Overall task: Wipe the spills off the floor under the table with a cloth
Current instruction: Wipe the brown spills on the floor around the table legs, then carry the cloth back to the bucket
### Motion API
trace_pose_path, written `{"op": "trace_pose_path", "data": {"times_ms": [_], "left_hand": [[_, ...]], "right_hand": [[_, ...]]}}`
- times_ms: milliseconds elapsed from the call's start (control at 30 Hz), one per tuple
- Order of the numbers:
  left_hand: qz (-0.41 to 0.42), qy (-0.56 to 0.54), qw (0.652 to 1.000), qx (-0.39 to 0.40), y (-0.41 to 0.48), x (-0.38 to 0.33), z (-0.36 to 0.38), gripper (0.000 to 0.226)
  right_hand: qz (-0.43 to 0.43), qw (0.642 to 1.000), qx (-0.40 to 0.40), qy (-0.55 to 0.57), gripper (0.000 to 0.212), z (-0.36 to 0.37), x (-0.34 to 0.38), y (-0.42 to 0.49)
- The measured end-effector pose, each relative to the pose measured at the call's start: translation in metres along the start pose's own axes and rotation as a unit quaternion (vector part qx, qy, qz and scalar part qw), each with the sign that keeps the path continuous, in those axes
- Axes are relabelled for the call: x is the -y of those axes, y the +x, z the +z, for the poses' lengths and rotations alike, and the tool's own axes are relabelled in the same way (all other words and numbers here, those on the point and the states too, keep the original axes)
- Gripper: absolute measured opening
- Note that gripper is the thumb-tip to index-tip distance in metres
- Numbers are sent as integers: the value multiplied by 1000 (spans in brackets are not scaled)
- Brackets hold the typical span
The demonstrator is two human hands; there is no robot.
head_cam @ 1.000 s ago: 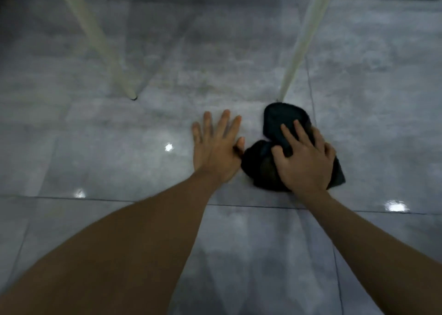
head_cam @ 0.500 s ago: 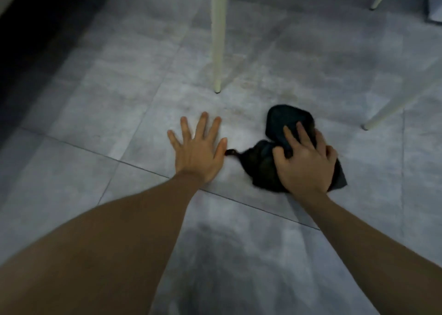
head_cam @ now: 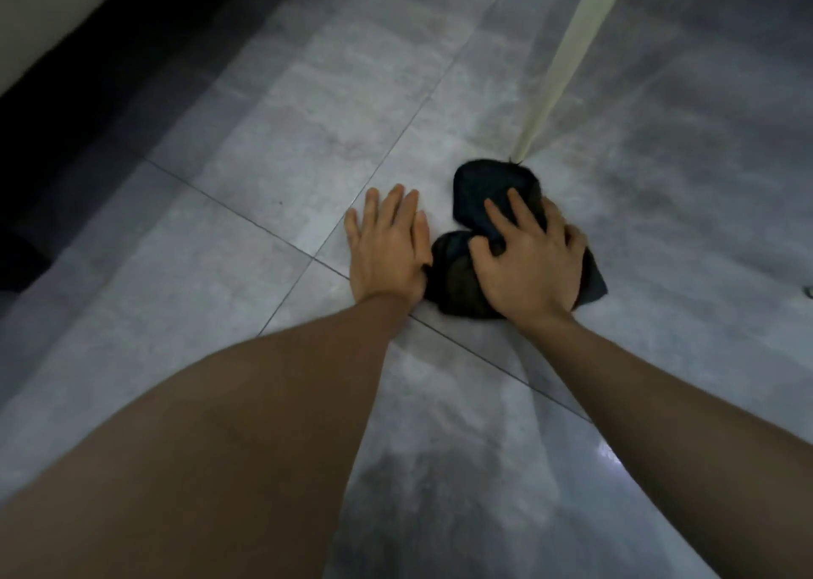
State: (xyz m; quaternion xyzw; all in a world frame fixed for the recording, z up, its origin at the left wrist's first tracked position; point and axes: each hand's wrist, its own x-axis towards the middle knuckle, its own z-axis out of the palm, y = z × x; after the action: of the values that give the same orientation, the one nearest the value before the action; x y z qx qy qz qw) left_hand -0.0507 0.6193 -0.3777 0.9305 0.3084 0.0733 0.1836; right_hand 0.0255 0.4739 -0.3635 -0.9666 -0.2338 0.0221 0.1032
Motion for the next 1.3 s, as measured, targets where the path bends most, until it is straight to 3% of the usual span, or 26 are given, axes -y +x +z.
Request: {"op": "trace_pose_path", "data": {"times_ms": [167, 300, 400, 500, 633, 967, 1300], "left_hand": [[-17, -99, 994, 45, 1, 2, -13, 88], [-25, -89, 991, 101, 6, -13, -34, 102], [-3, -39, 992, 118, 1, -27, -45, 84], [-14, 7, 987, 161, -12, -44, -41, 57], [-28, -18, 983, 179, -31, -77, -33, 39], [138, -84, 970, 182, -93, -228, -7, 35], [368, -163, 890, 215, -199, -443, -22, 34]], "right_hand": [[-35, 999, 27, -7, 62, 5, 24, 15], [-12, 983, 23, 182, 62, -8, 14, 17], [108, 963, -11, 248, 67, -13, 7, 17], [94, 985, 14, 142, 63, -13, 8, 10], [140, 977, 31, 160, 52, -26, -7, -8], [221, 963, -85, 132, 42, -109, -152, -86], [388, 885, -255, 22, 38, -259, -305, -208]]}}
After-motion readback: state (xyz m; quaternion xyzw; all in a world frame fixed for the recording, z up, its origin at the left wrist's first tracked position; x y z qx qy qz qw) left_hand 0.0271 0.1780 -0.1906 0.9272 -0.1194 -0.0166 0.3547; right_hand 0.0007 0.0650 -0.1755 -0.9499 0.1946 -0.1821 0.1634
